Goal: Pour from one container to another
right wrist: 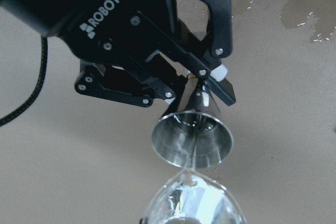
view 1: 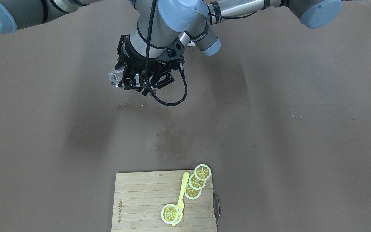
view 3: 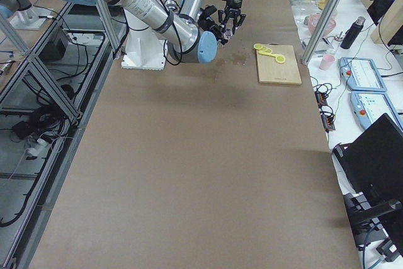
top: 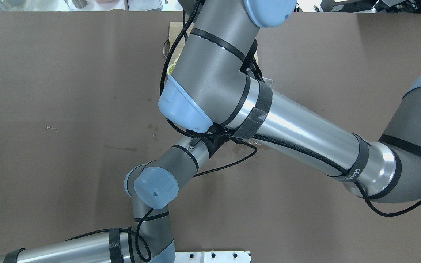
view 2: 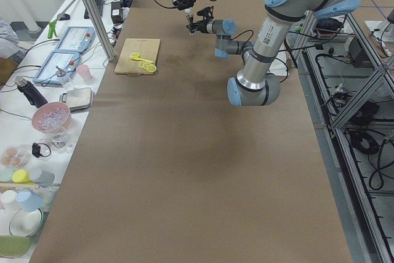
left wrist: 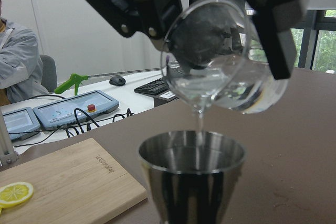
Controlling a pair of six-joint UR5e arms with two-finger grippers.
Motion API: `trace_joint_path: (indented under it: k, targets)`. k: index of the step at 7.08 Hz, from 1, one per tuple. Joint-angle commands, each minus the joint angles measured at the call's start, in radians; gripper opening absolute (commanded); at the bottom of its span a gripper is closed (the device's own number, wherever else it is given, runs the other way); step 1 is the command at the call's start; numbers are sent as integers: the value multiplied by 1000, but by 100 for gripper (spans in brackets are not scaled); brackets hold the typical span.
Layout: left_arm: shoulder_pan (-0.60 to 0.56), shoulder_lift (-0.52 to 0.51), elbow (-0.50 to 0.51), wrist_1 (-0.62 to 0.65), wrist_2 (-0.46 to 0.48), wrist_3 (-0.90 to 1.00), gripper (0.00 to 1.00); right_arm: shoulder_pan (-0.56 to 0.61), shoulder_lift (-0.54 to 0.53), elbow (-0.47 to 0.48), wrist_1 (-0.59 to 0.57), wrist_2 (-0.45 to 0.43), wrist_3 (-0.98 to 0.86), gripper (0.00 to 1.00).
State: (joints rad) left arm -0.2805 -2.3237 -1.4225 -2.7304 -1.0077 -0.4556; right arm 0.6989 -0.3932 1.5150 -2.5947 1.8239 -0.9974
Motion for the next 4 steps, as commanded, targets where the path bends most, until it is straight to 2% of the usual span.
trace_joint_path:
  k: [1,3,4]
  targets:
    - [0,0,-1,0,0,0,0,-6,7,-12,-18,-9,-21,0]
    - [0,0,-1,0,0,0,0,-2,4,10,-13,-5,-29,0]
    - [0,0,0,0,0,0,0,1,-9,55,-7,15,-38,0]
